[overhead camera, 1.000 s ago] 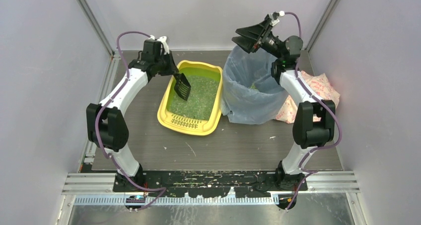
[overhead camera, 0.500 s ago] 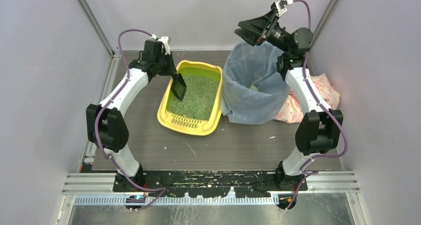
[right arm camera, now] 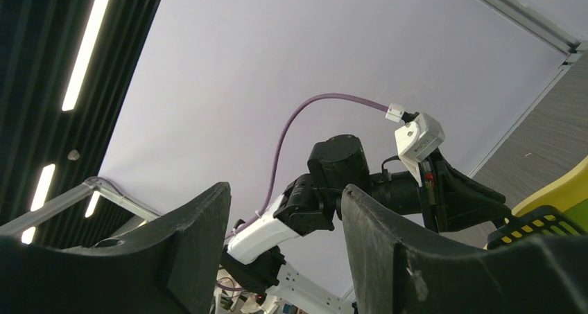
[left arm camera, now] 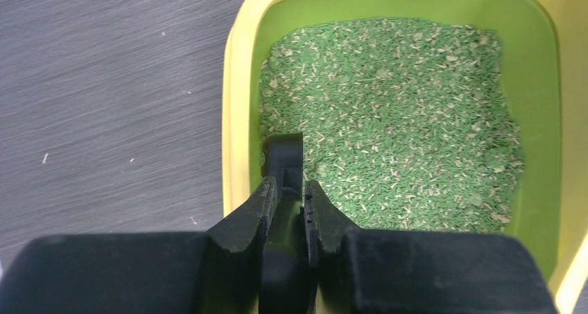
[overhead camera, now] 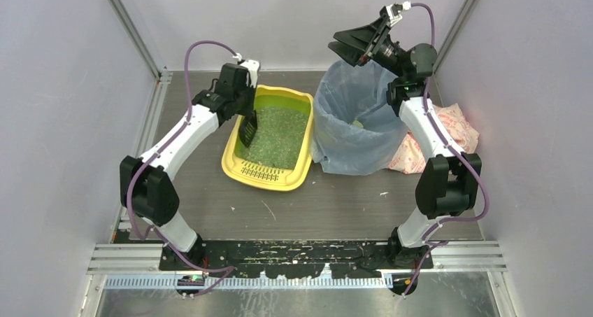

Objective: Clean the litter box

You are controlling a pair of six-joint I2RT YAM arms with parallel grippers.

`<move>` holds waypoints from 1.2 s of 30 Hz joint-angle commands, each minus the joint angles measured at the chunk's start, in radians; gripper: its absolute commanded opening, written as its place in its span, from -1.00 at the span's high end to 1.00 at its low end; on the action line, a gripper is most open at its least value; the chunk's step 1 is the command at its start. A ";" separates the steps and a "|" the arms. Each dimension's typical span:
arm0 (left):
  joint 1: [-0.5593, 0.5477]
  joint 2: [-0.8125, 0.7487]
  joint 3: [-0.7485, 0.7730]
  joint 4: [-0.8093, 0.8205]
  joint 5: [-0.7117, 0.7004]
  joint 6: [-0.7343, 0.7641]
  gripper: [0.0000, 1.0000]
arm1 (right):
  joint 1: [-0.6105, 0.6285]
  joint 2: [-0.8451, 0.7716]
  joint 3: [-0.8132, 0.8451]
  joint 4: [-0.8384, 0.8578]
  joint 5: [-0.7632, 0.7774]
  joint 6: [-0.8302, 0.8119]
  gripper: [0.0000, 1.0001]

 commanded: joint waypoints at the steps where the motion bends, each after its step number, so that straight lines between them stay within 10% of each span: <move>1: 0.004 -0.030 0.007 0.011 -0.073 0.054 1.00 | 0.010 -0.039 -0.020 0.071 0.028 0.005 -0.30; 14: -0.087 0.072 0.031 0.035 -0.158 0.117 1.00 | 0.010 -0.046 -0.036 0.061 0.028 -0.003 -0.30; 36: -0.038 0.097 -0.016 0.135 0.295 -0.273 1.00 | 0.010 -0.067 -0.115 0.072 0.027 -0.012 -0.30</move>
